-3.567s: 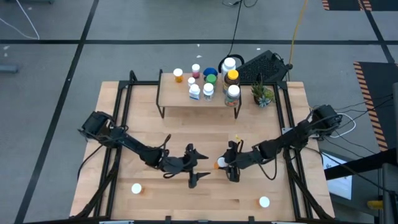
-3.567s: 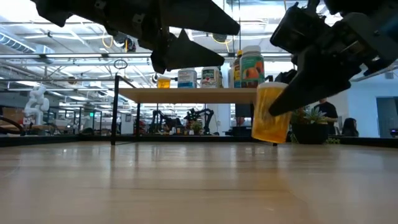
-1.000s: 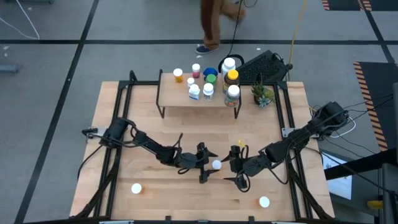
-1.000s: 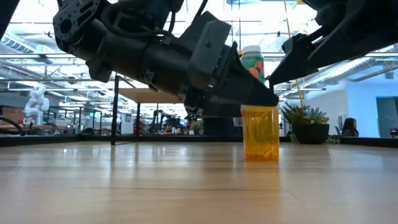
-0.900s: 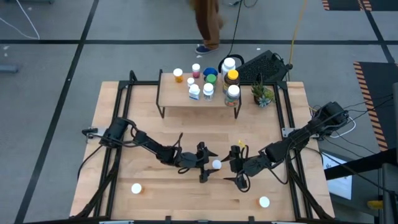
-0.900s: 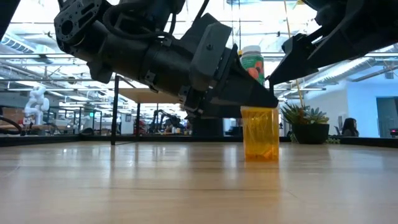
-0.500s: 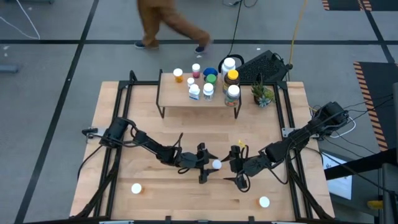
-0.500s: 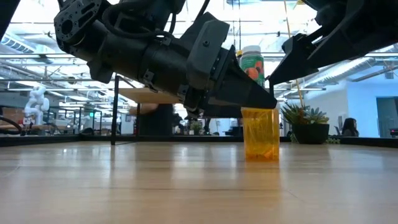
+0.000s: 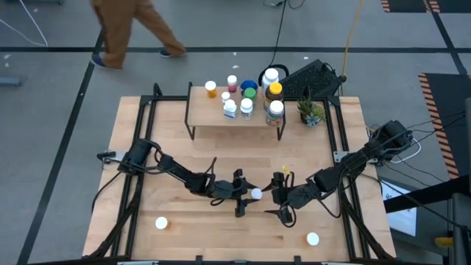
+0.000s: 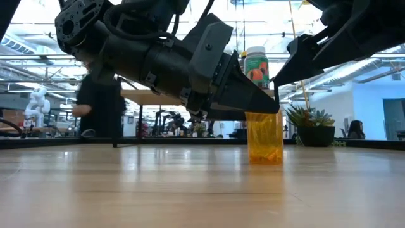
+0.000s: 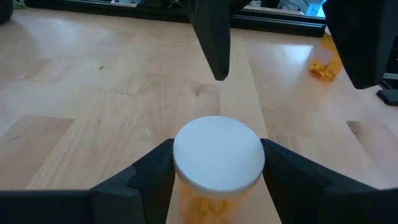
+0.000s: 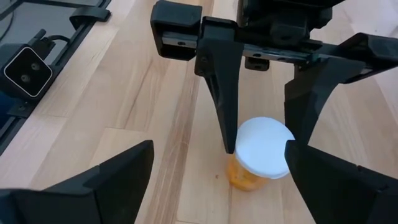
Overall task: Pick and place medicine bottles onto shelf by color
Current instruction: Put the middle orange pill bottle aligned with the other orange pill bottle on the shelf
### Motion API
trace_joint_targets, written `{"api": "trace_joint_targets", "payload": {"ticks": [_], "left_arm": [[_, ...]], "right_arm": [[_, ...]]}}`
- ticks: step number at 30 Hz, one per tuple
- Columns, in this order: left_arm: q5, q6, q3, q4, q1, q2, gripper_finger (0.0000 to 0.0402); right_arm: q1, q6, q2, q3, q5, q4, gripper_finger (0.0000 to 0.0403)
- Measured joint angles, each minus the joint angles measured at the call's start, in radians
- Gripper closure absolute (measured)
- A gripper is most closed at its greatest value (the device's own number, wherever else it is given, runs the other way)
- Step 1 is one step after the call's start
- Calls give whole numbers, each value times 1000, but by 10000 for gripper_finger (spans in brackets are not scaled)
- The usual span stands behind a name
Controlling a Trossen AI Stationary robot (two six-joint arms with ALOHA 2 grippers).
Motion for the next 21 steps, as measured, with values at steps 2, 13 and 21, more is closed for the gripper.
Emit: {"api": "trace_joint_targets", "payload": {"ticks": [2,13,21], "left_arm": [[-3,-1,0,0,0,0,177],[-83,19,-1,-247,1,-182,175],[-372,-7,-1,-573,32,-480,174]], "right_arm": [[0,0,0,0,0,0,44],[38,16,-107,0,99,-90,44],[86,42,-174,1,175,-126,44]]}}
